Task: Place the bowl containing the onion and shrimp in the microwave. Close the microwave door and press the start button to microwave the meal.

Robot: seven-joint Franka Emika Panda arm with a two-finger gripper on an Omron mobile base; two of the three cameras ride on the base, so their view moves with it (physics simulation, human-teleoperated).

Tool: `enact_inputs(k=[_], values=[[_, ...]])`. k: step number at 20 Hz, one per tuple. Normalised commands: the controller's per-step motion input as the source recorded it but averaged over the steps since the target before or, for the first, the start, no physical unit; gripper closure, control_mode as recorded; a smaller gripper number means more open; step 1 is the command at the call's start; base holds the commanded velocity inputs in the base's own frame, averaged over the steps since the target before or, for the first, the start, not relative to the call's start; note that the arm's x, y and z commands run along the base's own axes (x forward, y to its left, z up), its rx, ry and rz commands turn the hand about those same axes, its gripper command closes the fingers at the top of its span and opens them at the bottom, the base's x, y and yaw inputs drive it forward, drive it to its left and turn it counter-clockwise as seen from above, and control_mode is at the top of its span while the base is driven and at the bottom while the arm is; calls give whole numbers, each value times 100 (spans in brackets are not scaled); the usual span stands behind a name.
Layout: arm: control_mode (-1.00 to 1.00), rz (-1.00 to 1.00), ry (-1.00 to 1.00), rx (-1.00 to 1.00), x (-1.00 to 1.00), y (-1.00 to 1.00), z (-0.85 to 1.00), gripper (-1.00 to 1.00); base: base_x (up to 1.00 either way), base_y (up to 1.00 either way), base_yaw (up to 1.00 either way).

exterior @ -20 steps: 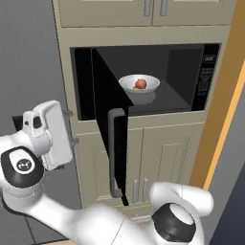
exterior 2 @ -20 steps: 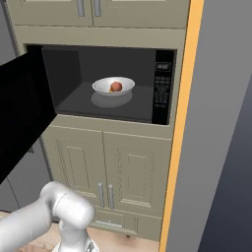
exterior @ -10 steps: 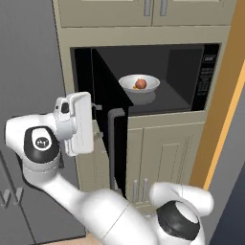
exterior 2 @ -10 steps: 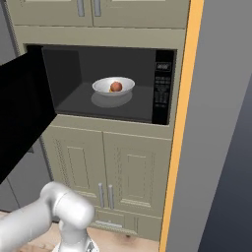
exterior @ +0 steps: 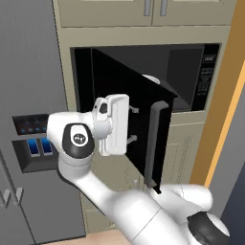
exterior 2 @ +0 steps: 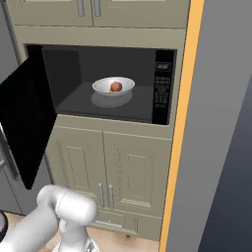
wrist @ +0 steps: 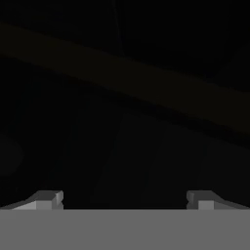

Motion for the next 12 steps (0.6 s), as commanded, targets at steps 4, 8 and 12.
enact_inputs(k=[4,8,12], values=[[-100,-2,-4,6,-3,-97,0,-100,0,0,0],[-100,1,-1,12,14,-90,0,-100,0,0,0],[-100,9,0,15,57,-76,-19,-100,0,0,0]])
